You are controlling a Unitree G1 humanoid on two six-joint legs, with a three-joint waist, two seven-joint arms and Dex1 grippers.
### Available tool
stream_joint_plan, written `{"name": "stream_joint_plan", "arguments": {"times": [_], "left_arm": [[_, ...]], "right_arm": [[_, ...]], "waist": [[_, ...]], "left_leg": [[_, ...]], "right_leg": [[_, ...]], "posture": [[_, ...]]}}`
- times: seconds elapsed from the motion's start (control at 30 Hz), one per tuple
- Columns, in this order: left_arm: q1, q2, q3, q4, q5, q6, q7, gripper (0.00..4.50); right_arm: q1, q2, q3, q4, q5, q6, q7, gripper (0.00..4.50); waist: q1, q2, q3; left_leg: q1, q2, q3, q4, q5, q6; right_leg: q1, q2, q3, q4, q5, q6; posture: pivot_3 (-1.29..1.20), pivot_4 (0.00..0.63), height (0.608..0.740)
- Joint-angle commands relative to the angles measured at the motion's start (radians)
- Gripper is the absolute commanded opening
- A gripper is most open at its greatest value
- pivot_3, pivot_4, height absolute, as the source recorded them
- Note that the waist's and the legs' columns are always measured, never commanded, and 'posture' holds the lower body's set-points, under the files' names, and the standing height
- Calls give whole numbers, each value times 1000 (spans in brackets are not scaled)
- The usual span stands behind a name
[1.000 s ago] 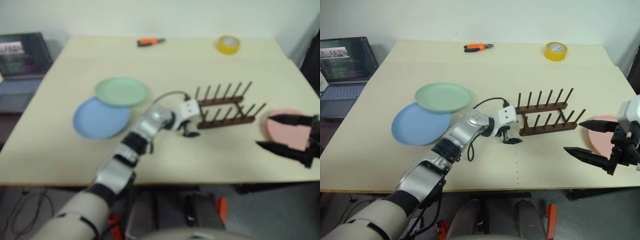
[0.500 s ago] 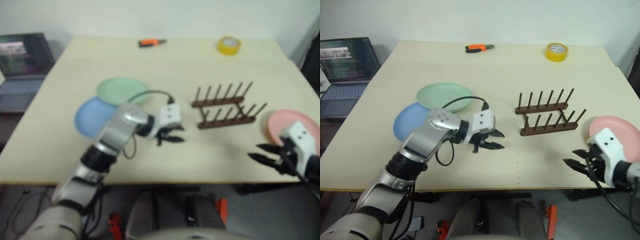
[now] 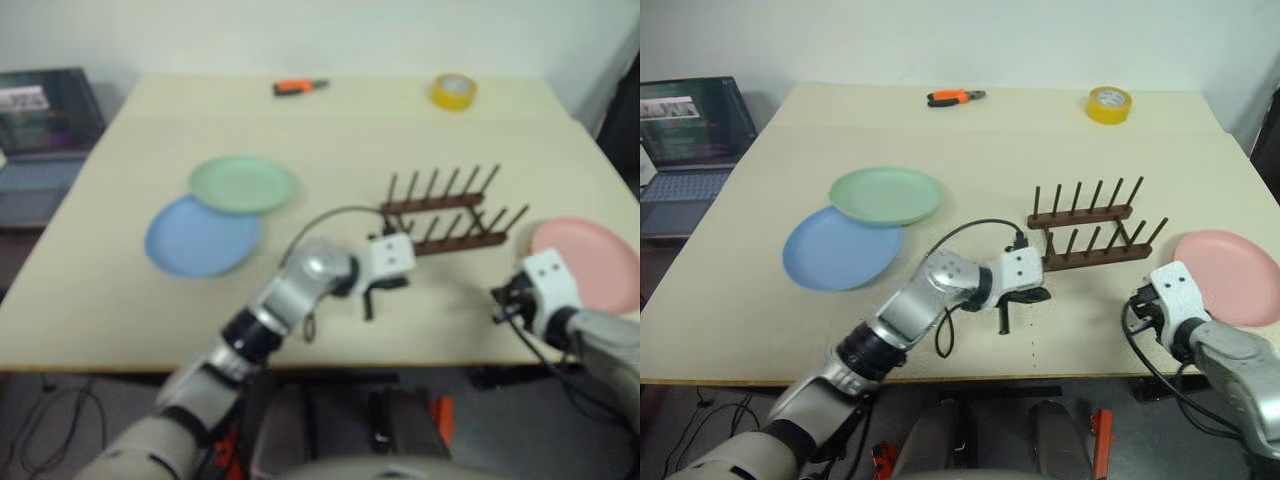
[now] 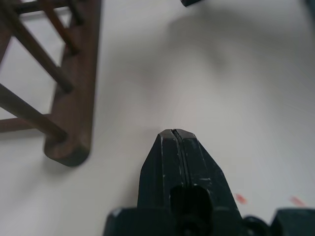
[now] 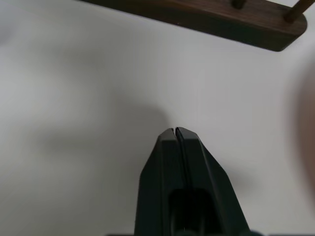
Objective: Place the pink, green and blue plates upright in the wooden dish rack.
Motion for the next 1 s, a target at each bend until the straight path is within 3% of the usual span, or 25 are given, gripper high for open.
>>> {"name": "stream_joint_plan", "arguments": {"times": [0.03, 0.47, 1.0], "left_arm": [[-19, -25, -9, 22, 37, -51, 49, 0], [-69, -121, 28, 242, 124, -142, 256, 0], [-145, -168, 86, 396, 149, -206, 347, 0]], "right_arm": [[-16, 43, 45, 64, -82, -82, -45, 8], [-183, 229, 133, 406, -282, -317, -126, 8], [-287, 290, 157, 524, -373, -423, -79, 8]], "waist": [[-4, 0, 0], [-8, -7, -7], [-14, -8, -8]], "left_leg": [[0, 0, 1, 0, 0, 0], [2, 1, 0, 1, 1, 1], [2, 1, 1, 0, 1, 2]], "right_leg": [[0, 0, 1, -1, 1, 1], [0, -1, 1, -1, 5, -1], [-1, 0, 1, -1, 7, -1]], "posture": [[0, 150, 740], [0, 150, 740], [0, 150, 740]]}}
